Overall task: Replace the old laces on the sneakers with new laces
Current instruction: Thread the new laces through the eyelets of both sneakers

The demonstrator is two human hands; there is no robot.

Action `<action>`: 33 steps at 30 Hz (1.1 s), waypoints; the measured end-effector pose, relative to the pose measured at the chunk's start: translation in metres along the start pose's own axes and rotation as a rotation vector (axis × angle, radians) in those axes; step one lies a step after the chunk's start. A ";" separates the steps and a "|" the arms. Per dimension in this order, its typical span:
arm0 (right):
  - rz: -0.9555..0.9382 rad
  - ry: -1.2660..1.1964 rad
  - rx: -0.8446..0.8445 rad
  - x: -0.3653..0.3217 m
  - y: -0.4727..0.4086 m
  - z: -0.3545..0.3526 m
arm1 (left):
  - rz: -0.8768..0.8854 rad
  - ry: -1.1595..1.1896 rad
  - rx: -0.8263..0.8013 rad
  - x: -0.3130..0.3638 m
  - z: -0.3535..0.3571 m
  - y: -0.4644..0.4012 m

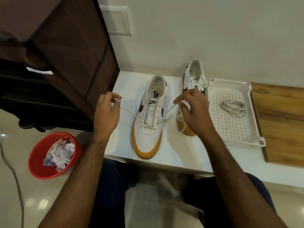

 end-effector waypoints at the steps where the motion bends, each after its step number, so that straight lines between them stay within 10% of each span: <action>1: -0.042 0.157 -0.020 -0.001 0.003 0.004 | 0.030 -0.152 -0.040 0.001 0.003 0.001; 7: -0.093 0.088 -0.307 -0.027 0.026 0.045 | 0.253 -0.662 -0.017 0.020 0.009 0.008; 15: 0.057 0.084 -0.297 -0.033 0.035 0.068 | 0.562 -0.250 -0.447 0.028 0.030 0.019; 22: -0.054 0.237 -0.314 -0.037 0.036 0.069 | 0.633 -0.288 -0.468 0.029 0.035 0.020; 33: 0.186 -0.306 -0.352 -0.028 0.032 0.058 | 0.824 -0.402 -0.344 0.040 0.040 0.024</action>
Point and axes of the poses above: each hand's wrist, its own y-axis away from the middle knuckle, its own z-axis out of the palm, x = y × z, the point moved 3 cm from there along -y, towards the middle knuckle, and after that the axes turned 10 degrees about -y, right-handed, at the moved point
